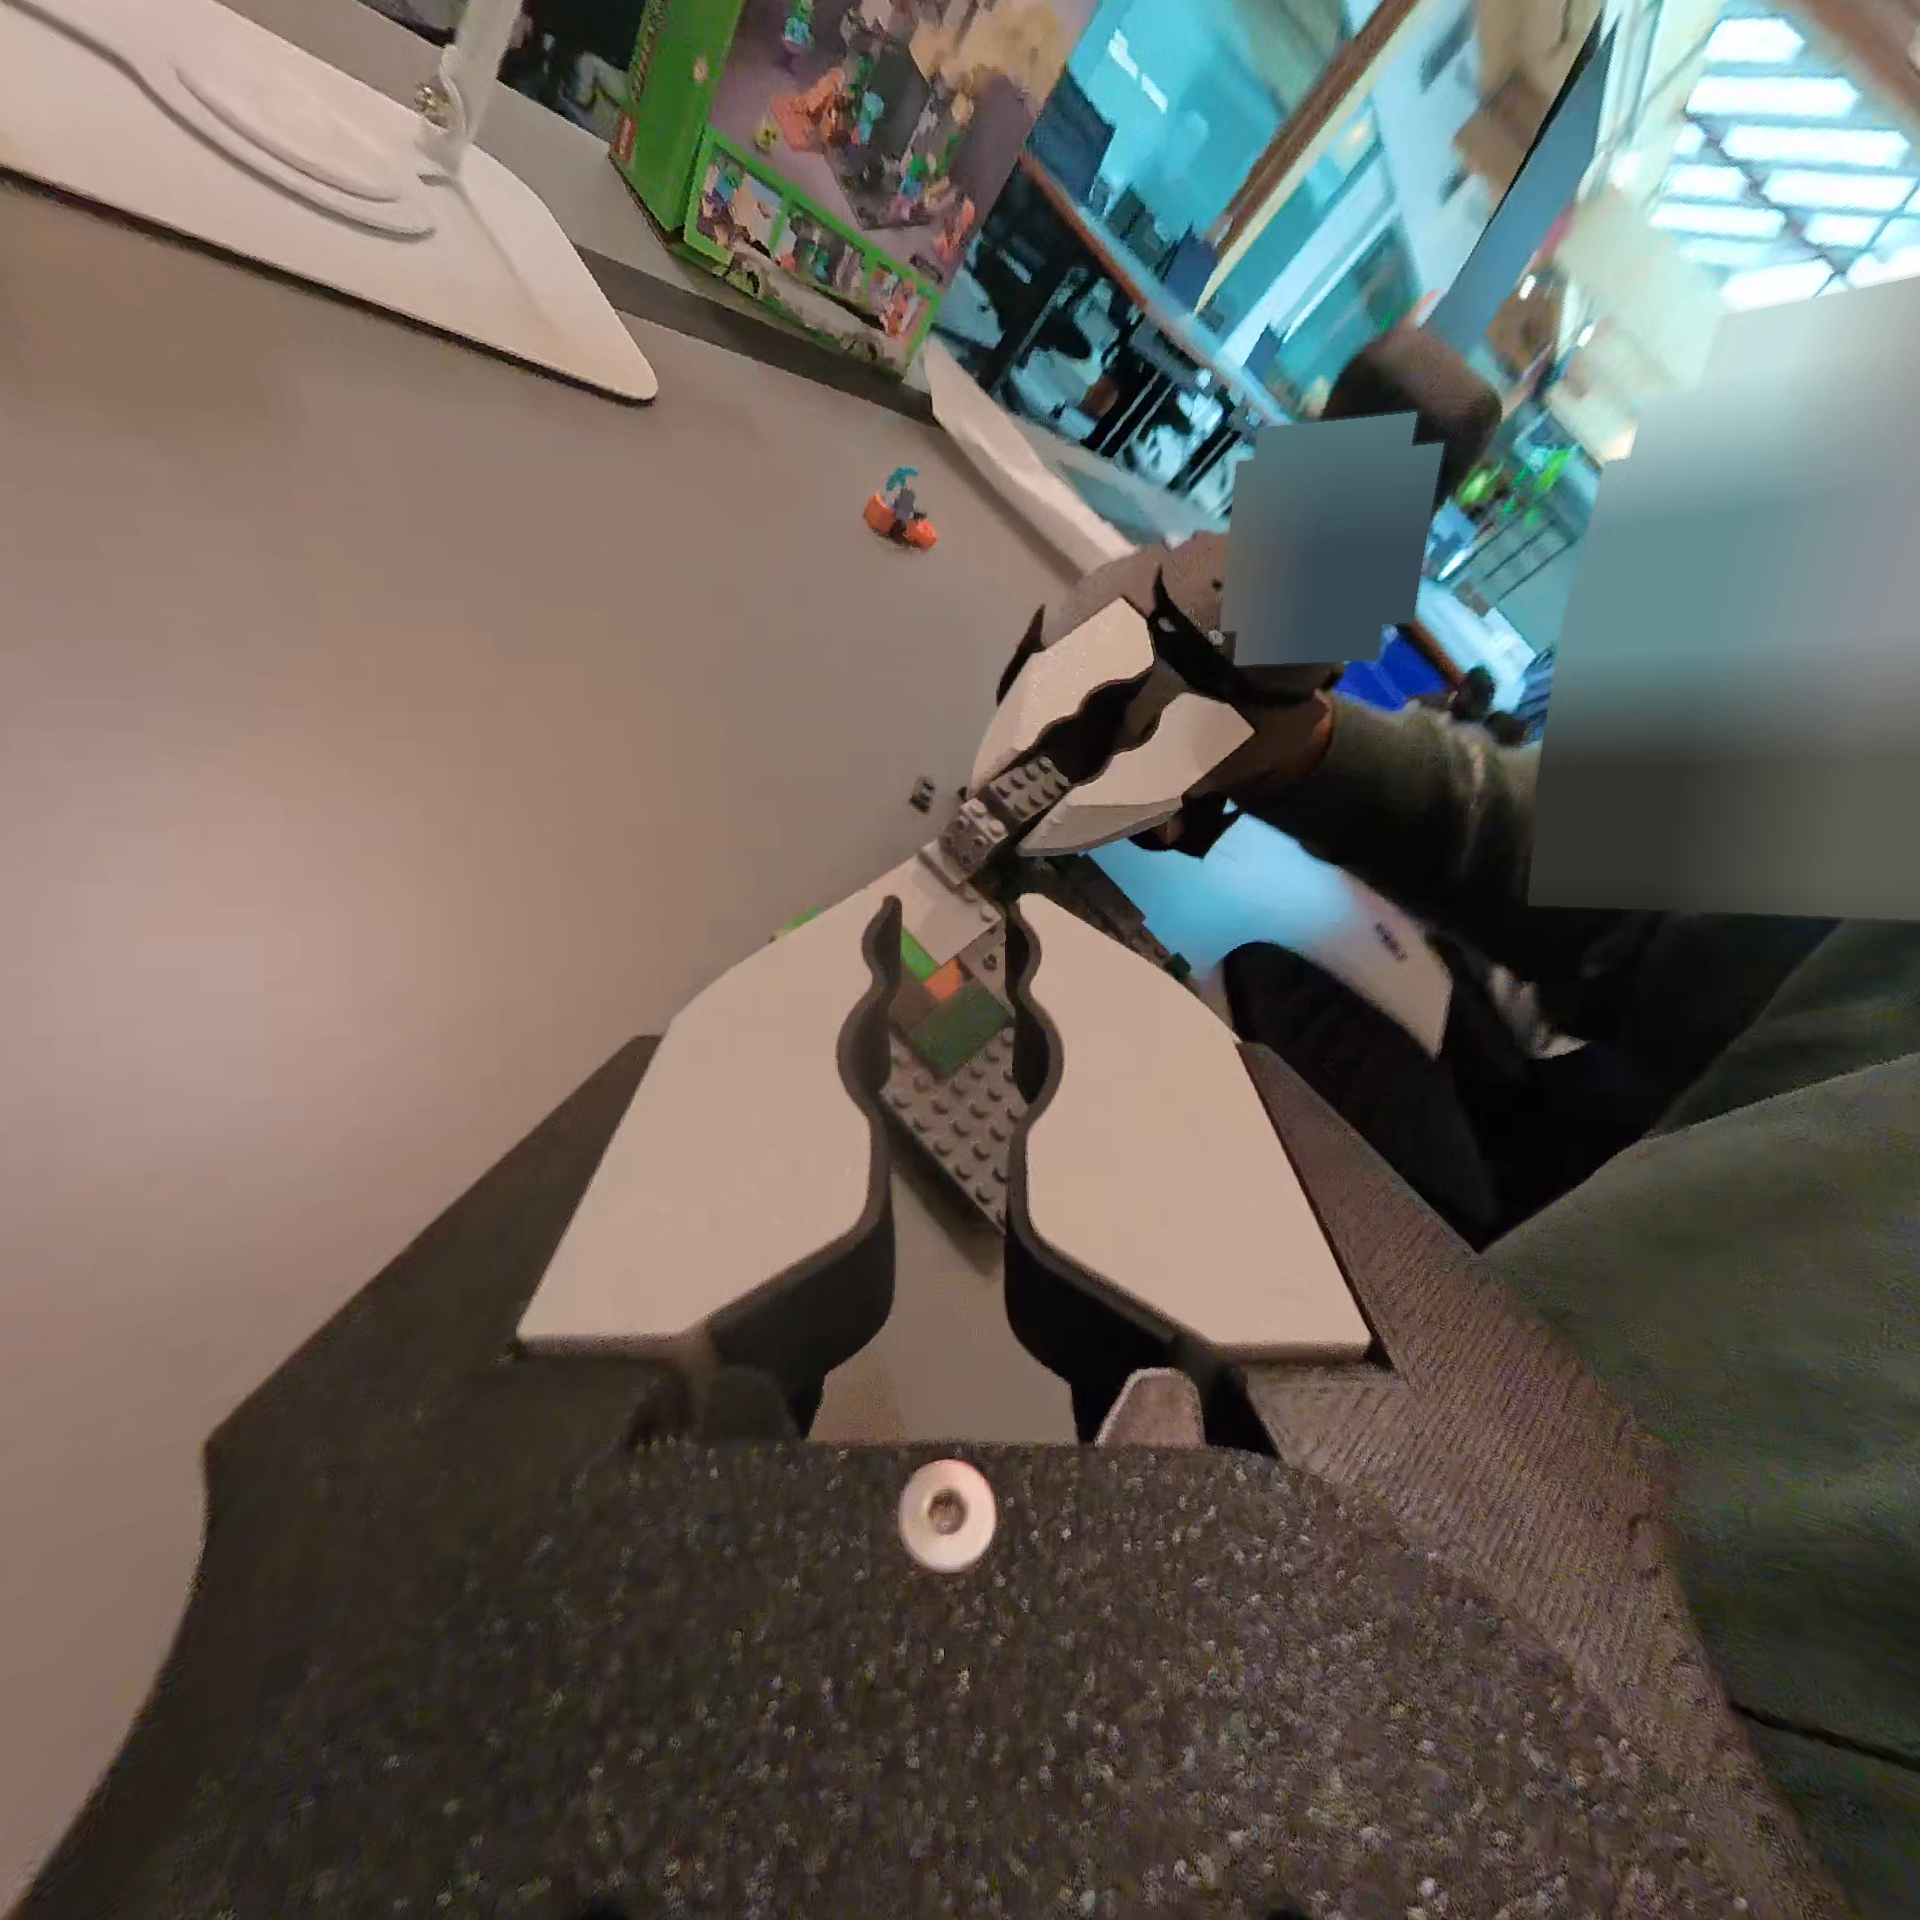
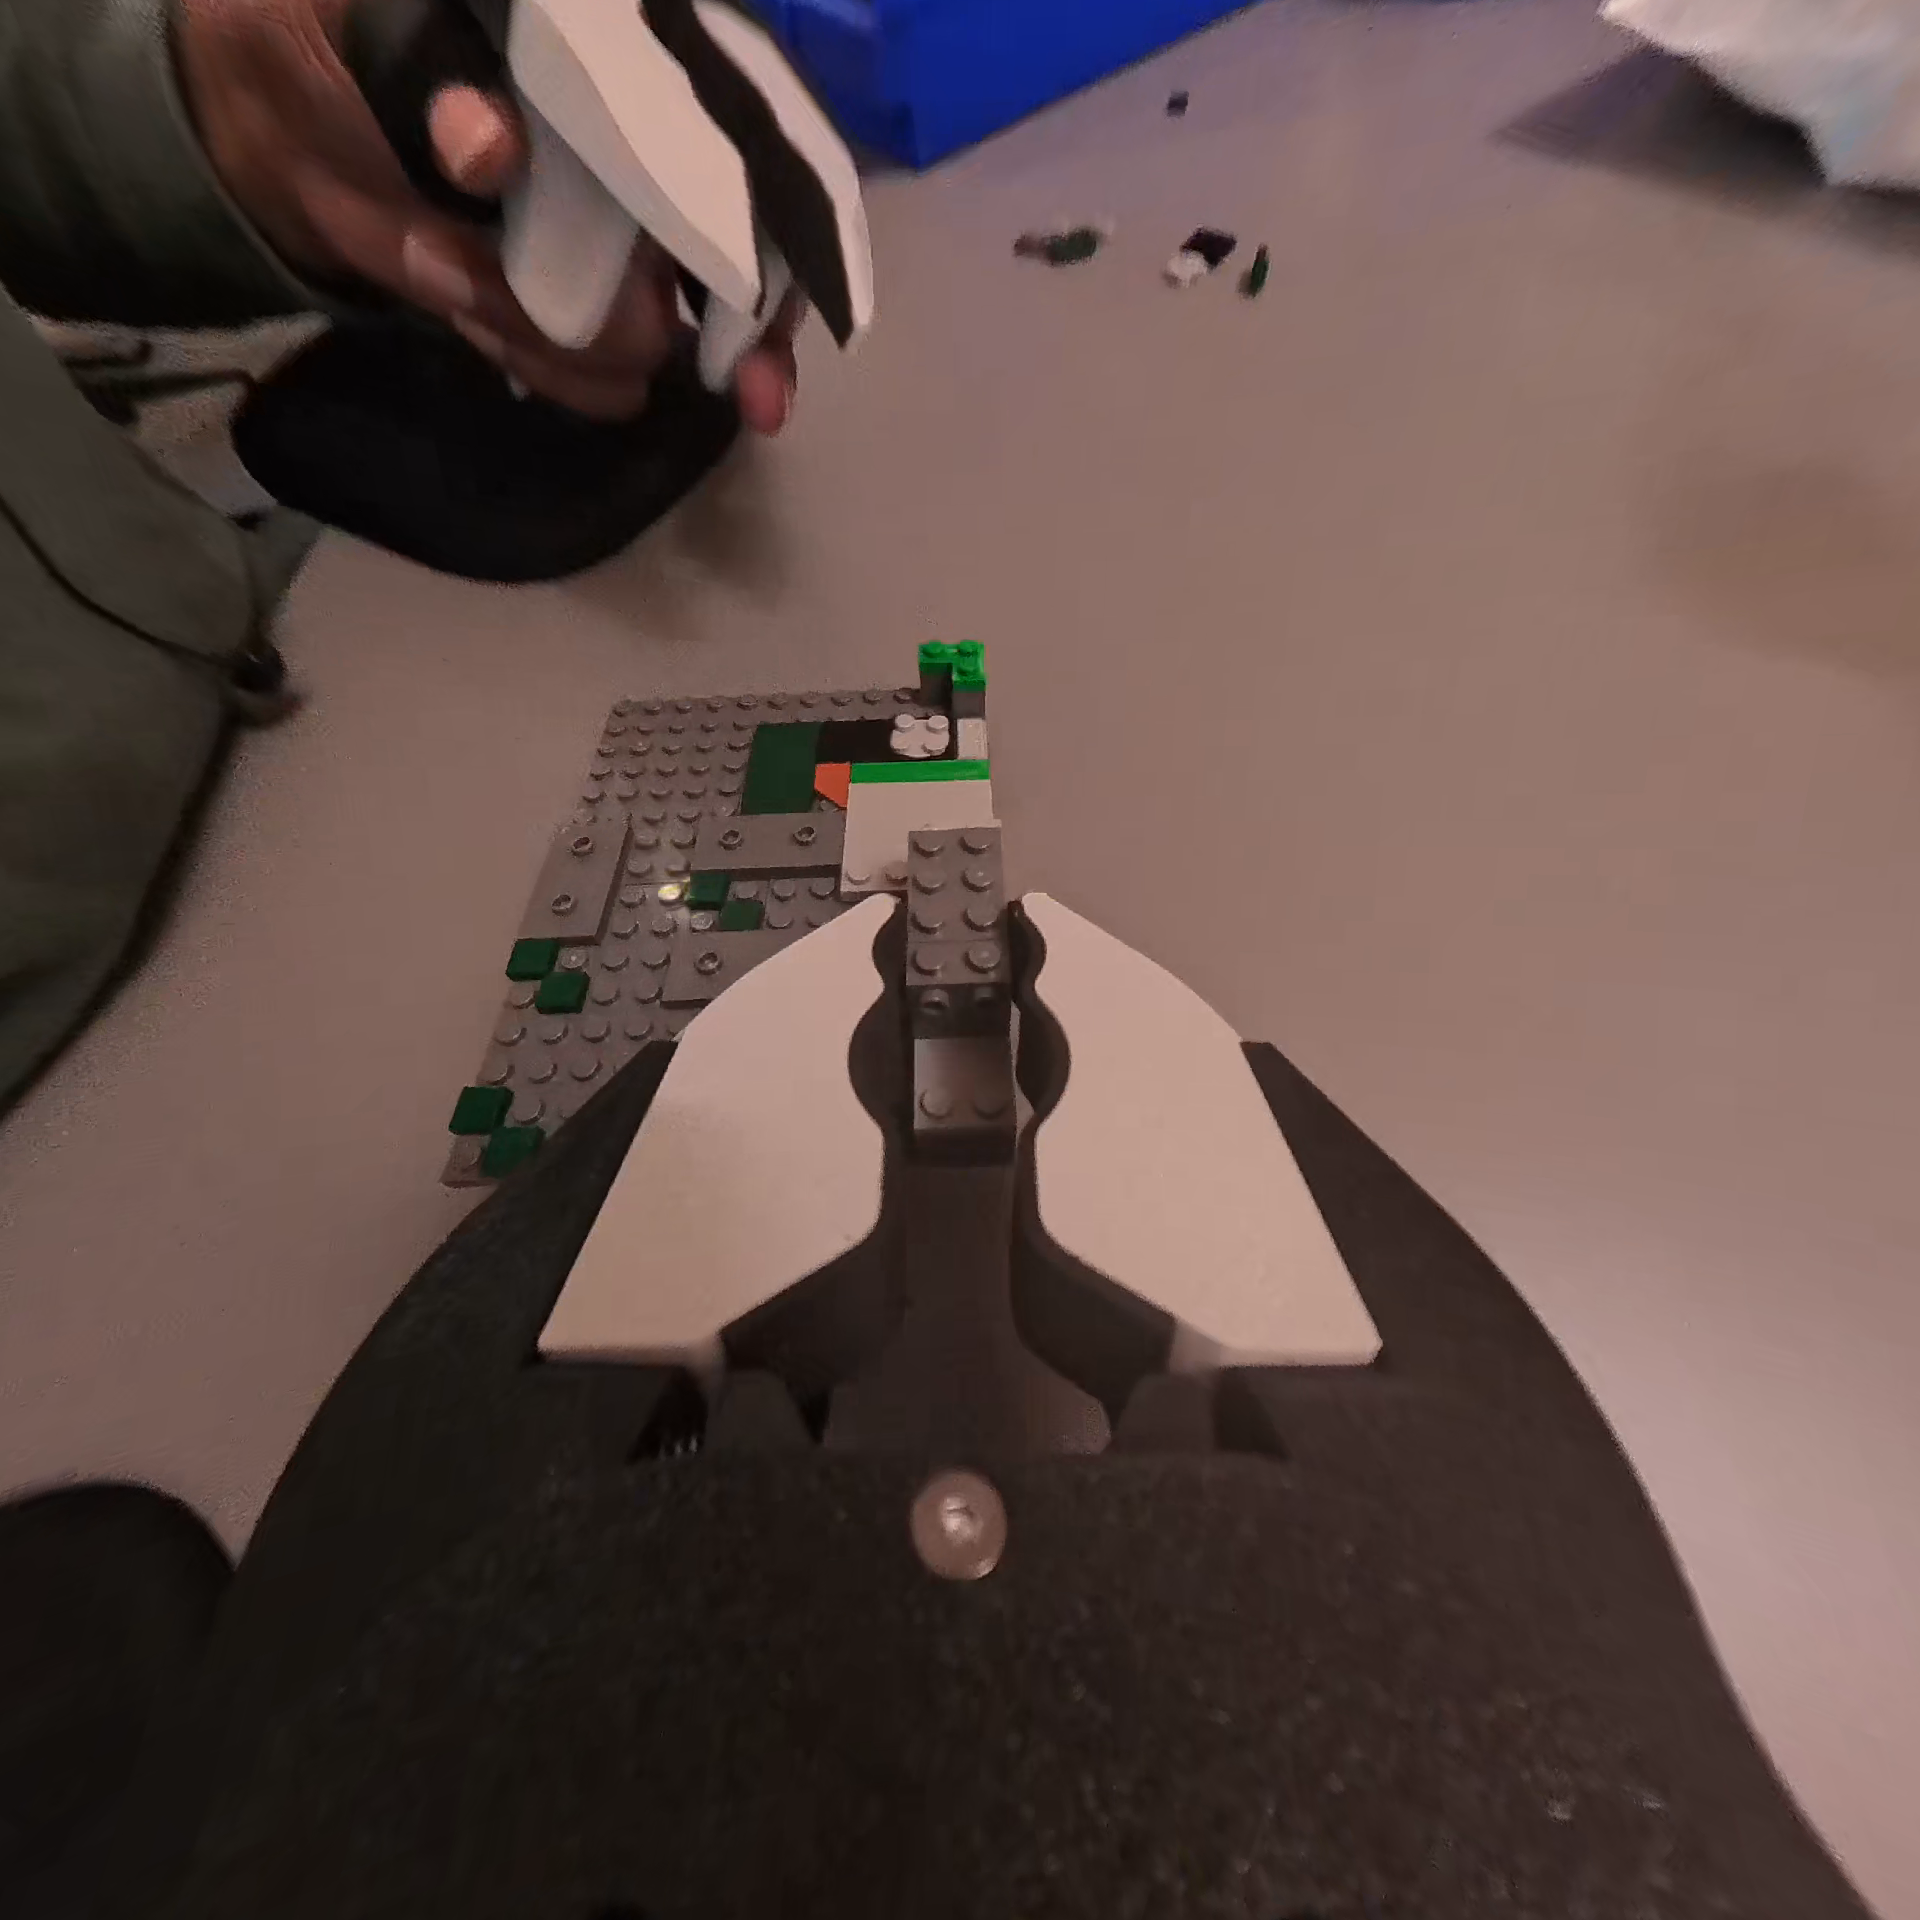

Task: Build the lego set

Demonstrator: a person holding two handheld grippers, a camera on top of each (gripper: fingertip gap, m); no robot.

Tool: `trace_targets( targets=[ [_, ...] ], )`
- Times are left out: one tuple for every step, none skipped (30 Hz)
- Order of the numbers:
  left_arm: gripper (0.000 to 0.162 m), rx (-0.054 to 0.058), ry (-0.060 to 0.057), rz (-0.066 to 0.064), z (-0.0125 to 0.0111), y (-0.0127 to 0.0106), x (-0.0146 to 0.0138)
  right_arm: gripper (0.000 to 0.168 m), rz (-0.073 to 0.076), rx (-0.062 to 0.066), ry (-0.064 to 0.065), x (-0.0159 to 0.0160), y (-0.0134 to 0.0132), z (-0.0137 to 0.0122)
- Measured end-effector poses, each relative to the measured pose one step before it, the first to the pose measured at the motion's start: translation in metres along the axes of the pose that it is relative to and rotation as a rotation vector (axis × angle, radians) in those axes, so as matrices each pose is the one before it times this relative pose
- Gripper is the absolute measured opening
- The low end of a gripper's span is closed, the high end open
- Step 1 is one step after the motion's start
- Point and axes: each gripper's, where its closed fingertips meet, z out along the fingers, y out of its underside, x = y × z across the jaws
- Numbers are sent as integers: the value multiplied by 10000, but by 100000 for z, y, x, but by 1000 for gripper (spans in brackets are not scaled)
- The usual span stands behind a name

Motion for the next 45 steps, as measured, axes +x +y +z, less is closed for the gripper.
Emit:
trace_targets(
  targets=[
    [18, -229, -125, 428, 308, 183, -37, 18, -107, -231, -19, 150, 421, 468],
    [17, -261, -109, 430, 358, 238, -28, 18, -115, -195, -29, 91, 298, 380],
    [17, -268, -50, 386, 393, 243, 13, 18, -88, -171, -26, 67, 214, 284],
    [17, -265, 0, 323, 417, 220, 49, 18, -86, -145, -7, 73, 151, 213],
    [16, -211, 30, 266, 423, 137, 79, 18, -102, -123, 9, 62, 145, 143],
    [16, -176, 30, 231, 454, 75, 38, 18, -80, -127, 29, 67, 181, 127],
    [16, -216, 31, 249, 511, 127, 5, 18, -63, -129, 56, 92, 218, 127],
    [15, -297, 25, 303, 593, 222, -43, 18, -44, -104, 65, 82, 206, 113],
    [15, -332, -20, 372, 656, 234, -140, 18, -7, -53, 62, 75, 134, 74],
    [14, -342, -27, 474, 681, 197, -153, 21, 18, 31, 40, 35, -18, -38],
    [13, -386, -47, 565, 684, 195, -216, 23, 22, 64, 68, 85, -119, -171],
    [13, -434, -42, 619, 684, 205, -240, 25, 0, 39, 102, 118, -113, -252],
    [12, -396, 16, 620, 644, 108, -189, 26, -29, -9, 111, 84, -46, -292],
    [12, -303, 127, 566, 580, -39, -50, 26, -49, -44, 81, -19, 35, -265],
    [12, -266, 270, 540, 557, -46, 146, 26, -49, -55, 49, -127, 82, -185],
    [12, -306, 279, 485, 553, 40, 155, 25, -45, -83, 72, -119, 162, -85],
    [11, -189, 125, 446, 468, -75, -50, 23, -36, -109, 122, -34, 221, 23],
    [10, -144, 79, 434, 347, -117, -89, 22, -20, -64, 138, 20, 182, 93],
    [10, -204, 81, 313, 303, -65, -56, 19, 3, -15, 115, 58, 114, 89],
    [10, -233, 1, 309, 252, 5, -94, 18, 23, -34, 77, 62, 105, 74],
    [9, -157, -48, 333, 164, -53, -74, 18, 7, 1, 46, 52, 37, 33],
    [9, -88, -86, 305, 84, -92, -89, 18, -13, 20, 36, 52, 2, -4],
    [8, -44, 17, 239, 30, -113, 62, 18, -17, 9, 31, 45, 9, -4],
    [7, -34, 78, 148, 43, -69, 125, 18, -17, 12, 8, 16, 6, -2],
    [7, -76, 59, 127, 103, 31, 53, 18, -20, 15, -8, -5, -4, 8],
    [7, -108, 43, 157, 138, 98, 5, 18, -30, 19, -22, -4, -4, 5],
    [7, -110, 5, 129, 154, 117, -83, 18, -33, 24, -40, -4, -6, 4],
    [8, -83, -1, 70, 142, 81, -112, 18, -32, 31, -61, -23, -15, 10],
    [8, 10, 43, 20, 110, -48, -46, 18, -34, 38, -67, -31, -30, 22],
    [8, 59, 129, 0, 94, -105, 87, 18, -34, 43, -65, -40, -42, 32],
    [8, -76, 55, 11, 110, 77, 20, 18, -43, 23, -42, -25, -29, 31],
    [7, -30, 16, 53, 83, 37, 27, 18, -32, 2, -10, 20, 12, 1],
    [7, 5, 5, 16, 16, -12, 35, 18, -3, -2, -15, 16, 6, -19],
    [6, 0, 42, -62, 8, -4, 69, 18, 5, 2, -18, -4, 1, -17],
    [2, 1, 65, -91, 1, -13, 117, 18, -1, 6, 0, -10, 0, 9],
    [0, 16, 53, -50, 37, -18, 186, 17, 4, 4, 5, 5, 0, -5],
    [0, 39, -81, 47, -10, -11, -25, 17, 10, -3, -1, 3, -4, -7],
    [0, 26, -72, -2, -38, 35, -46, 17, 16, 0, 11, 23, -1, 3],
    [1, -34, -116, -96, -112, 91, -161, 18, 23, 26, 22, 12, -48, 20],
    [4, -49, -128, -61, -221, 140, -186, 17, 44, 53, 7, -6, -104, -13],
    [6, 60, -81, -67, -358, 15, -56, 18, 44, 59, 23, 20, -95, -111],
    [7, 174, -82, -117, -459, -114, 21, 18, 38, 89, 43, 102, -115, -294],
    [9, 226, -154, -166, -528, -192, -14, 19, 53, 126, 31, 175, -131, -490],
    [10, 313, -159, -159, -566, -328, 52, 20, 68, 91, 52, 284, -52, -630],
    [10, 297, -86, -162, -526, -295, 204, 20, 35, -40, 100, 423, 186, -619]
  ],
)
